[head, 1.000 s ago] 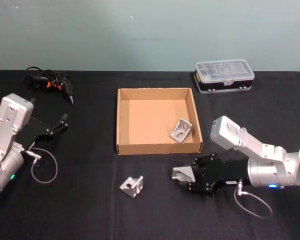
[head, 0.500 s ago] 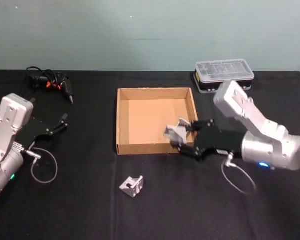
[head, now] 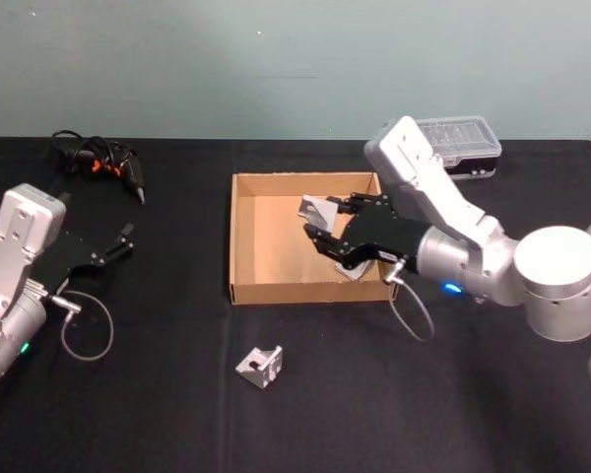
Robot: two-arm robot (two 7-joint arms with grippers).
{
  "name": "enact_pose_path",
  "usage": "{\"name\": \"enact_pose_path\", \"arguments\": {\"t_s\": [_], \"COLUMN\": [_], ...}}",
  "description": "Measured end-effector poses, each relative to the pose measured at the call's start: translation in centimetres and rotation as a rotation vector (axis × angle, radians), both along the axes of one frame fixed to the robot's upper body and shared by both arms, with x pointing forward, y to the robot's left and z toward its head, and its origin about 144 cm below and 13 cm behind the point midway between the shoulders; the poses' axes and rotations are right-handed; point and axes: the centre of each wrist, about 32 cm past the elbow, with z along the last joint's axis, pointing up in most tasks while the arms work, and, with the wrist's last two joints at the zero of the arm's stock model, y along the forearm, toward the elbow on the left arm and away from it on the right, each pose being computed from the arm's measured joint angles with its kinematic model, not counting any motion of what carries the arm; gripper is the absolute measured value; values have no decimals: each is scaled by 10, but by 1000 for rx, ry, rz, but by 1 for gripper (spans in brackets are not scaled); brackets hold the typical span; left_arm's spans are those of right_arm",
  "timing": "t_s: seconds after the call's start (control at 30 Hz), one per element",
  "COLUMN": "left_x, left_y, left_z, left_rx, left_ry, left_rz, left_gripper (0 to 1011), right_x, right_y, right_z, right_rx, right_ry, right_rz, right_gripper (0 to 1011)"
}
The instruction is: Use one hand to pick up the angle iron from the table and place it into the box.
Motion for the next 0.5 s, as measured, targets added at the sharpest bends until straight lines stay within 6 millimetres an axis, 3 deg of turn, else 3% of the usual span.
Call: {"name": "enact_pose_path", "arguments": {"t_s": [0.5], "left_x": [0], "left_y": [0], "left_z": [0], "left_rx": [0], "left_ry": [0], "left_rz": [0], "left_gripper": [1000], "right_x": [25], "right_y": [31], "right_z": [-20], "right_rx": [-56], "right_ry": [43], "right_rz": [-41], "right_gripper": [482]}}
